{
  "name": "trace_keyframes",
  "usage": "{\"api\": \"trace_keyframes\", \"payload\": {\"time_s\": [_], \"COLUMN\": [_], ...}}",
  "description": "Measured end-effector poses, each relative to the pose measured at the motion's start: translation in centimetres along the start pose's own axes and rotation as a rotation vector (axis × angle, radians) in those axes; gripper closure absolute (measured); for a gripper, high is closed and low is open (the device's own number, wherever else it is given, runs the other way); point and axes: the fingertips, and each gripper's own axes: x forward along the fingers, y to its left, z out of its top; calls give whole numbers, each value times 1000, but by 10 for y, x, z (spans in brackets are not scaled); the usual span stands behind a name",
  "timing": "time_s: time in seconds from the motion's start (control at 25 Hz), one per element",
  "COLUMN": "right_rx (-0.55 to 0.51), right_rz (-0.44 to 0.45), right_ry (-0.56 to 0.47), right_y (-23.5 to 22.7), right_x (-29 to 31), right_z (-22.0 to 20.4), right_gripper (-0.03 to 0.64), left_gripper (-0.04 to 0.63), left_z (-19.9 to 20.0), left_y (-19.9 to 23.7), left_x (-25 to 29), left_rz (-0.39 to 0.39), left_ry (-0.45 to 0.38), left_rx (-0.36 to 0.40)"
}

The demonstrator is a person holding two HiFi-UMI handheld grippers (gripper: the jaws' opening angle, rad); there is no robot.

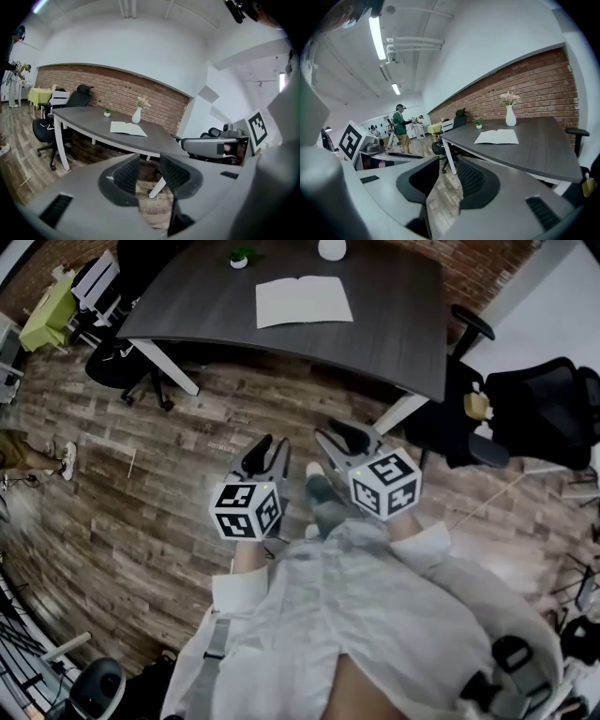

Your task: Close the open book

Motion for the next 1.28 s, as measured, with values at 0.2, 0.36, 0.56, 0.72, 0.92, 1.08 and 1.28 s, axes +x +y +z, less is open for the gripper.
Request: {"api": "trace_keyframes", "payload": {"time_s": [0.2,0.36,0.56,0.72,0.92,1.08,1.28], "right_rx": [10,16,2,-4,-1,19,44], "right_rz": [8,15,56,83,143,136,119], "right_ry": [6,-3,-3,-2,28,39,67], "right_y": [-38,-71,-107,-129,-140,-154,-168], "right_x": [41,75,111,132,146,147,152], "right_z": [24,51,77,91,96,94,87], "right_gripper": [515,515,515,515,515,515,515], "left_gripper": [480,480,480,480,480,480,480], "left_z": [37,67,97,117,127,127,124], "left_y": [26,44,60,70,82,87,95], "left_x": [41,79,123,148,164,175,188], "left_rz": [1,-15,-13,6,36,38,32], "left_ry": [-14,-16,-13,-17,-19,-1,17], "left_rx": [-3,-6,4,14,-6,-25,-55]}}
